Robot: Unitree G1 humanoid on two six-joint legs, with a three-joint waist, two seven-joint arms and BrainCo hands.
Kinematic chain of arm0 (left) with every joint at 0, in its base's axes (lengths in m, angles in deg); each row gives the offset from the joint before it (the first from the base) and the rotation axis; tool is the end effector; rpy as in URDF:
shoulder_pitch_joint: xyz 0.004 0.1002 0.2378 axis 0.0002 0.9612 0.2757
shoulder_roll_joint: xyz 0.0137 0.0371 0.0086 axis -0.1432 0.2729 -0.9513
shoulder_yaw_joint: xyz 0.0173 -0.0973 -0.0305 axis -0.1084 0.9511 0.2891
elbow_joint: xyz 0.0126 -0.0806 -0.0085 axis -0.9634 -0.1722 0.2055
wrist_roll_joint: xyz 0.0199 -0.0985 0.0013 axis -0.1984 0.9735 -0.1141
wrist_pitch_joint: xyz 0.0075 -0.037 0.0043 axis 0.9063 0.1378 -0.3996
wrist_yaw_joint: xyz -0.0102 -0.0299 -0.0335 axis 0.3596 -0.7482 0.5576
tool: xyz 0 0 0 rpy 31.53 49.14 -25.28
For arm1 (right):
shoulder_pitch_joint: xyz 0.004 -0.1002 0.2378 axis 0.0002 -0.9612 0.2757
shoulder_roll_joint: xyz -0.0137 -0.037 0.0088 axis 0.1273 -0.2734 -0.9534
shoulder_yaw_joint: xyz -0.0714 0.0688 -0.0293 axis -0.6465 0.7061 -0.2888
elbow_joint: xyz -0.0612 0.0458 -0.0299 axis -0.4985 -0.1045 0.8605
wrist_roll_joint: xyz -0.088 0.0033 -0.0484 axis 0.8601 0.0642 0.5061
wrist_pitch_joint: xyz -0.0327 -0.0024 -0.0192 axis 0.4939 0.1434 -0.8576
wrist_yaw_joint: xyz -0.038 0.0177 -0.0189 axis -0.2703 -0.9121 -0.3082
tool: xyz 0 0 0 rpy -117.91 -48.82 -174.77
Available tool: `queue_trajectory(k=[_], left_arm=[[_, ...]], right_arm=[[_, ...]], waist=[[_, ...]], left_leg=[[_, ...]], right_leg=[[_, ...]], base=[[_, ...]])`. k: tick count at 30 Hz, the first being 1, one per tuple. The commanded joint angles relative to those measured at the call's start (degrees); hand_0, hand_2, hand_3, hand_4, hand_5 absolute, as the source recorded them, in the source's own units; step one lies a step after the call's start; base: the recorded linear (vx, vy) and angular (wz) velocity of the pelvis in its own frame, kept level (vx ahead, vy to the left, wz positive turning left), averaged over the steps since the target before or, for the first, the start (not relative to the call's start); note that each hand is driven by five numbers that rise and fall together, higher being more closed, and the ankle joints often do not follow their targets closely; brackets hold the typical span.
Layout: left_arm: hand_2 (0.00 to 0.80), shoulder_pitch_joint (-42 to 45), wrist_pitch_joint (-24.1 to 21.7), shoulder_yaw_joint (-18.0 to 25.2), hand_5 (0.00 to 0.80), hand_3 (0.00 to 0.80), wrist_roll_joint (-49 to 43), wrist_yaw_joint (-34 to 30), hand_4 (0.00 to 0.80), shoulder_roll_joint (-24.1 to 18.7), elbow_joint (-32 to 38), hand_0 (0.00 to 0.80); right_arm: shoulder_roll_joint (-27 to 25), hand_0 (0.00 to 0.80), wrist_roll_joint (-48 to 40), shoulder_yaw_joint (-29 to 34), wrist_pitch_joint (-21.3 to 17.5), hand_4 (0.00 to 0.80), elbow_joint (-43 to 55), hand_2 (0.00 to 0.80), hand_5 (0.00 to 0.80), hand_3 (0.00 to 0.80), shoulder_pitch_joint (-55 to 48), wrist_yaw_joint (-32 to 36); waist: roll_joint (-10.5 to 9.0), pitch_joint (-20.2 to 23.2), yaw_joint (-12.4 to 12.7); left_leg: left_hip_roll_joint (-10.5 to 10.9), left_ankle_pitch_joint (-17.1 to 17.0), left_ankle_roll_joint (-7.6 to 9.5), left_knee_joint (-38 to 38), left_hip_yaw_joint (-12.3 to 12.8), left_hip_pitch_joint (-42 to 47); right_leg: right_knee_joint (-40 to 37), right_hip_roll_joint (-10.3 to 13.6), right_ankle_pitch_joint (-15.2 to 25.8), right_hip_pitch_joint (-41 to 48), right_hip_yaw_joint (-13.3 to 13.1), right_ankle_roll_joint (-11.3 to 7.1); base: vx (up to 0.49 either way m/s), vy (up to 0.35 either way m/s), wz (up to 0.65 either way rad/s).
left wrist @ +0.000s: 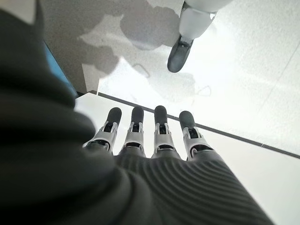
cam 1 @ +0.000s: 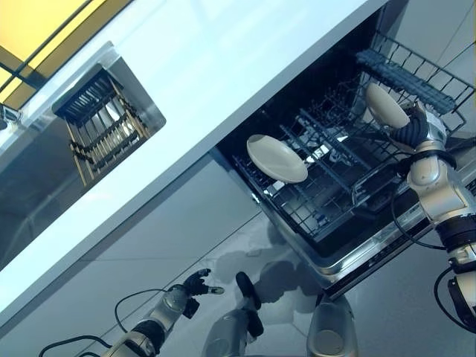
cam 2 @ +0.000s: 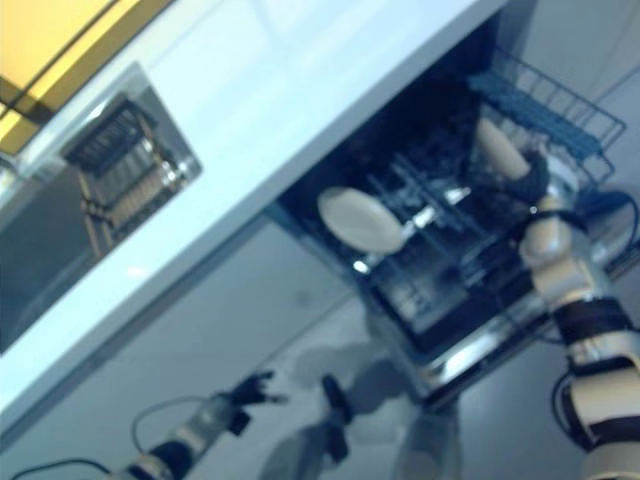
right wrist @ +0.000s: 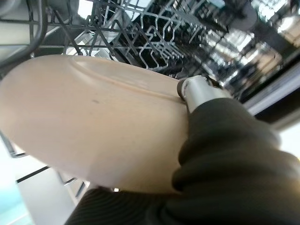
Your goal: Take plates into dishwasher
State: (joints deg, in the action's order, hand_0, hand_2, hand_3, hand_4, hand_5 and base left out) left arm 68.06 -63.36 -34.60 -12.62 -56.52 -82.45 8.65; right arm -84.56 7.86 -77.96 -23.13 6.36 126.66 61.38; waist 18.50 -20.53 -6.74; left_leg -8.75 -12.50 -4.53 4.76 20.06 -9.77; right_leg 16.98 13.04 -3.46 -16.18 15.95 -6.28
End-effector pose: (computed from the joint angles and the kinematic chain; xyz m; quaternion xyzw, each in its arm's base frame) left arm 0.1819 0.1760 -0.0759 0.2497 0.3623 -0.1926 0.8771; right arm 0.3099 -0.2951 0.1911 -0.5270 -0.0808 -0.2013 0.8217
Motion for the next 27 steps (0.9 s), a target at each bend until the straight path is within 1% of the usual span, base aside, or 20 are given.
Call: queue_trajectory(k=[1, 8, 15, 20, 21, 23, 27], left_arm=[[0.0, -4.2, 0.0, -1.8, 0.0, 0.0, 1.0, -0.7, 0.0, -3.3, 1.0, 0.0], [0.0, -4.6, 0.4, -2.2, 0.0, 0.0, 0.9, -0.8, 0.0, -3.7, 1.4, 0.0], [0.0, -4.6, 0.6, -2.3, 0.0, 0.0, 0.8, -1.1, 0.0, -4.1, 2.1, 0.0], [0.0, -4.5, 0.5, -2.3, 0.0, 0.0, 0.8, -1.2, 0.0, -4.3, 2.3, 0.0], [0.0, -4.5, 0.5, -2.4, 0.0, 0.0, 0.9, -1.2, 0.0, -4.3, 2.2, 0.0], [0.0, -4.5, 0.7, -2.3, 0.0, 0.0, 1.1, -1.1, 0.0, -4.4, 2.4, 0.0], [0.0, -4.1, 0.7, -2.0, 0.0, 0.0, 1.6, -0.7, 0.0, -4.3, 2.6, 0.0]], right_arm=[[0.8, 0.8, 1.4, -5.3, 0.2, 0.8, -0.3, 0.8, 0.8, 0.8, 7.8, 2.0], [1.1, 0.8, 1.7, -7.0, 1.3, 0.8, -1.7, 0.8, 0.8, 0.8, 9.4, 3.2], [0.7, 0.8, 2.1, -7.2, 2.1, 0.8, -2.4, 0.8, 0.8, 0.8, 10.2, 3.9], [0.7, 0.8, 1.8, -7.0, 4.8, 0.8, -3.2, 0.8, 0.8, 0.8, 10.0, 3.8], [0.7, 0.8, 1.2, -7.0, 5.4, 0.8, -3.5, 0.8, 0.8, 0.8, 9.8, 3.6], [0.8, 0.8, -0.3, -6.4, 6.9, 0.8, -4.5, 0.8, 0.8, 0.8, 9.7, 3.0], [0.9, 0.8, -2.0, -5.1, 8.7, 0.8, -6.4, 0.8, 0.8, 0.8, 9.8, 2.3]], waist=[[-5.51, -2.7, 0.8], [-5.99, -3.3, 1.1], [-6.09, -3.7, 1.6], [-6.51, -4.0, 1.9], [-6.77, -3.9, 1.8], [-7.03, -4.1, 1.9], [-7.22, -4.4, 2.2]], left_leg=[[-0.8, 4.0, -4.2, 0.2, 0.4, 4.8], [-0.9, 3.9, -4.2, 0.2, 0.4, 4.4], [-1.0, 3.8, -4.24, 0.2, 0.3, 4.2], [-1.1, 3.8, -4.27, 0.2, 0.5, 3.9], [-0.8, 4.6, -4.72, 0.2, -0.1, 4.5], [-0.8, 4.7, -4.74, 0.2, 0.1, 4.5], [-1.0, 4.7, -4.9, 0.2, 0.6, 4.6]], right_leg=[[-4.8, 0.3, 1.3, 0.9, -0.7, 1.28], [-5.2, 0.0, 1.6, 0.6, -0.6, 1.16], [-5.4, -0.1, 1.9, 0.6, -0.4, 1.12], [-5.7, -0.2, 2.2, 0.6, -0.1, 1.0], [-5.5, 0.0, 1.0, 1.1, -0.6, 0.37], [-5.6, 0.1, 1.1, 1.2, -0.3, 0.31], [-6.1, 0.4, 1.6, 1.3, 0.4, 0.17]], base=[[-0.027, -0.036, 0.06], [-0.006, -0.012, 0.02], [0.0, 0.0, 0.0], [0.016, 0.0, 0.0], [0.088, 0.002, 0.02], [0.045, 0.002, 0.01], [0.0, 0.0, 0.0]])
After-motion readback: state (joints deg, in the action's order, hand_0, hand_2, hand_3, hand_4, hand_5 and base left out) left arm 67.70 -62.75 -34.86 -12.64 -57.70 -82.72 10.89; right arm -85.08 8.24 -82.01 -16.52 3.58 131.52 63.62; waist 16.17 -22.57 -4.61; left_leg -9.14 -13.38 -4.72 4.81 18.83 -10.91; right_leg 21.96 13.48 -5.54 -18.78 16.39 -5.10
